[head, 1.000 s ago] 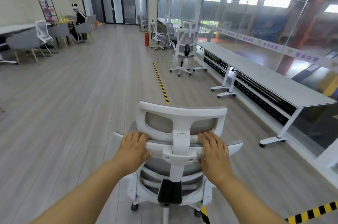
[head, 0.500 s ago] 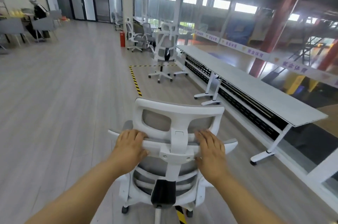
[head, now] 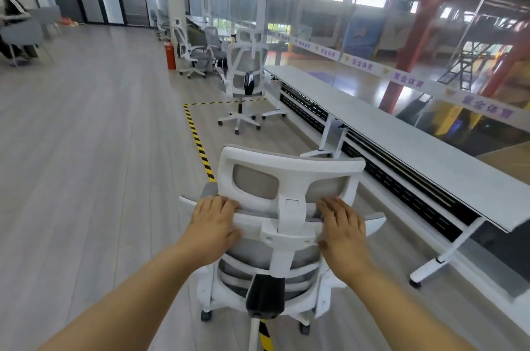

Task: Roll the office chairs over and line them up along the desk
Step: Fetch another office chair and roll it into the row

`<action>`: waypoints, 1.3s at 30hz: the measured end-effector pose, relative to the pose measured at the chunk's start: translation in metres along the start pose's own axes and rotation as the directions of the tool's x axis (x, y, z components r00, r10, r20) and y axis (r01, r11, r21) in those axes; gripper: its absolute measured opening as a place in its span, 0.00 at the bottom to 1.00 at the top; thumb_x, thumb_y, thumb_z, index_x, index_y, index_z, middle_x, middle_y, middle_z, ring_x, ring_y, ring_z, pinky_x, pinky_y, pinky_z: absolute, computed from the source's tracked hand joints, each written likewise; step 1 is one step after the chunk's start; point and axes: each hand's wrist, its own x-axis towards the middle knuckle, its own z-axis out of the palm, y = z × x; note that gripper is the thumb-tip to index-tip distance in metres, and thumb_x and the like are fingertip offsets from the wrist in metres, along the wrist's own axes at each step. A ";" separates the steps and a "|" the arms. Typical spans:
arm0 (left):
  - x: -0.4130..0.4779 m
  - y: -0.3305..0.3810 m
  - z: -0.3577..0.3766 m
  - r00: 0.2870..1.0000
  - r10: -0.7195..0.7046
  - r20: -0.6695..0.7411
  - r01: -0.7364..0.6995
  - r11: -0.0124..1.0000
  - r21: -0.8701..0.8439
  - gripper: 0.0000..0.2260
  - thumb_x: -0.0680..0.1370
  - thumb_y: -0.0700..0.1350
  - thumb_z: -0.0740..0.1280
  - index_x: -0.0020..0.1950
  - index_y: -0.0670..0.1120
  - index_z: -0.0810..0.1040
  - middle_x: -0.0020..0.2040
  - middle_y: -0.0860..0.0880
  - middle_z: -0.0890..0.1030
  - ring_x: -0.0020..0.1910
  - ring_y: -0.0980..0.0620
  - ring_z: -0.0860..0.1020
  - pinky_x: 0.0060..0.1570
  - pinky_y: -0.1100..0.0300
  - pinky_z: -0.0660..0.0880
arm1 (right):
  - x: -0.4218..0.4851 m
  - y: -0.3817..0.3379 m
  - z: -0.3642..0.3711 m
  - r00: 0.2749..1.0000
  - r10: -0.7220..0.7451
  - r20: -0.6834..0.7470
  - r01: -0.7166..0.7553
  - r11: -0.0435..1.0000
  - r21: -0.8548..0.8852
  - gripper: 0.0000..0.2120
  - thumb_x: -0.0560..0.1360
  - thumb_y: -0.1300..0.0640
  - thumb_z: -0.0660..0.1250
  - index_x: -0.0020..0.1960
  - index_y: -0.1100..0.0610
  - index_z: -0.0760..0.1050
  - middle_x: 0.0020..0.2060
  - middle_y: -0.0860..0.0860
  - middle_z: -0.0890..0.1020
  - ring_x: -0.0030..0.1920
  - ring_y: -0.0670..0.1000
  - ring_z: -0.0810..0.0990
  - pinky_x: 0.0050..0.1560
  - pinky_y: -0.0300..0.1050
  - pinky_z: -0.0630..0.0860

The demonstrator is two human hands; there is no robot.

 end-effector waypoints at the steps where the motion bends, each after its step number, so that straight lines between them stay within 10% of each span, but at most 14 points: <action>1: 0.021 -0.005 0.007 1.000 0.000 0.003 0.001 1.000 -0.010 0.19 0.74 0.55 0.65 0.61 0.50 0.68 0.57 0.50 0.69 0.56 0.48 0.66 0.64 0.53 0.60 | 0.018 0.010 0.011 1.000 -0.003 -0.004 0.003 1.000 -0.008 0.44 0.53 0.65 0.79 0.66 0.58 0.65 0.62 0.59 0.74 0.66 0.58 0.64 0.63 0.58 0.66; 20: 0.413 -0.077 0.103 0.994 -0.104 -0.029 0.103 0.994 -0.038 0.28 0.68 0.62 0.49 0.61 0.51 0.70 0.56 0.52 0.69 0.58 0.49 0.65 0.64 0.54 0.59 | 0.359 0.204 0.204 0.994 -0.093 0.058 0.092 0.995 0.027 0.45 0.52 0.69 0.75 0.67 0.58 0.65 0.64 0.55 0.71 0.67 0.57 0.65 0.66 0.51 0.58; 39: 0.778 -0.183 0.188 0.984 -0.129 -0.120 0.128 0.992 -0.020 0.17 0.72 0.56 0.63 0.57 0.50 0.72 0.51 0.51 0.73 0.53 0.48 0.70 0.60 0.54 0.64 | 0.691 0.348 0.388 0.987 -0.116 0.110 0.121 0.992 -0.039 0.45 0.53 0.68 0.76 0.67 0.59 0.63 0.64 0.57 0.70 0.67 0.57 0.64 0.65 0.55 0.64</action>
